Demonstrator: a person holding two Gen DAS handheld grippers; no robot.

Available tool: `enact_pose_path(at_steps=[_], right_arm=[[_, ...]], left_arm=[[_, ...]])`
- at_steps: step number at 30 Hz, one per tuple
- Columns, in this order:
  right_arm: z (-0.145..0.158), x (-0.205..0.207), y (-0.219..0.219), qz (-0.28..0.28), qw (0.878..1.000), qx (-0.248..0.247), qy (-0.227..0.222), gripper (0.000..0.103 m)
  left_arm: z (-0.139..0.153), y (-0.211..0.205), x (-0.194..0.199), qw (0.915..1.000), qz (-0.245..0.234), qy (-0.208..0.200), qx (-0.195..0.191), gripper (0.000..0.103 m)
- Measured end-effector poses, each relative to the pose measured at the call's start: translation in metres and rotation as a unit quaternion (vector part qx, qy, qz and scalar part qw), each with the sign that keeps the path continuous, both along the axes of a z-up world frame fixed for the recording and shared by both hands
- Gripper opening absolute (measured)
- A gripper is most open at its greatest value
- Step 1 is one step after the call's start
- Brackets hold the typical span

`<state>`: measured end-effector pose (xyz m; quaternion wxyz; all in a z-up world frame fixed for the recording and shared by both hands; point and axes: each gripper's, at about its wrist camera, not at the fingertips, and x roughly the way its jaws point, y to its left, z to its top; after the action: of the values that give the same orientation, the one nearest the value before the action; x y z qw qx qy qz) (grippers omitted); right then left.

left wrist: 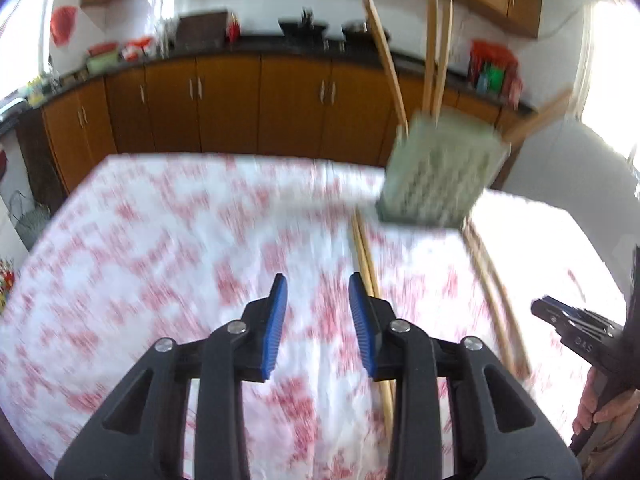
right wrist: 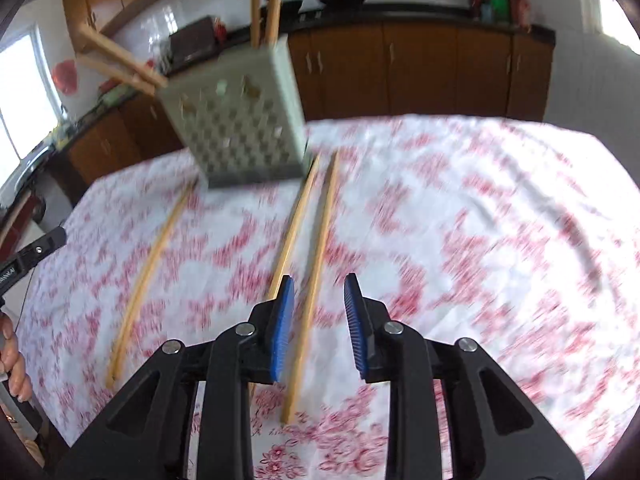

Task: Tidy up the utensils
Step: 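Close the left tool on a chopstick while the right tool grasps another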

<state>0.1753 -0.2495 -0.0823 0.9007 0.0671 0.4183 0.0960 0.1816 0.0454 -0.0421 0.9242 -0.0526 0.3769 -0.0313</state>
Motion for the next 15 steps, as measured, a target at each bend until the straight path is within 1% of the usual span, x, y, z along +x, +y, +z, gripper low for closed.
enact_pose_path(at_steps=[3, 4, 5, 9, 11, 15], right_arm=[[-0.011, 0.005, 0.007, -0.001, 1.000, -0.014, 0.011, 0.027], [-0.017, 0.005, 0.008, -0.005, 1.000, -0.027, 0.014, 0.020], [-0.018, 0.006, 0.005, -0.015, 0.999, -0.039, 0.007, 0.009], [-0.018, 0.012, -0.010, -0.043, 0.998, -0.035, 0.010, 0.008], [-0.020, 0.010, -0.015, -0.044, 0.998, -0.032, 0.010, 0.008], [-0.021, 0.007, -0.013, -0.038, 0.998, -0.049, 0.003, 0.008]], left_arm=[[-0.020, -0.005, -0.002, 0.9995, -0.018, 0.024, -0.011, 0.032], [-0.025, -0.008, -0.002, 0.9992, -0.022, 0.030, -0.013, 0.032], [-0.028, -0.011, -0.001, 0.9990, -0.025, 0.034, -0.015, 0.031], [-0.040, -0.028, 0.000, 0.9971, -0.047, 0.054, -0.026, 0.022], [-0.044, -0.034, -0.001, 0.9960, -0.058, 0.062, -0.026, 0.016], [-0.052, -0.043, 0.000, 0.9949, -0.067, 0.072, -0.024, 0.014]])
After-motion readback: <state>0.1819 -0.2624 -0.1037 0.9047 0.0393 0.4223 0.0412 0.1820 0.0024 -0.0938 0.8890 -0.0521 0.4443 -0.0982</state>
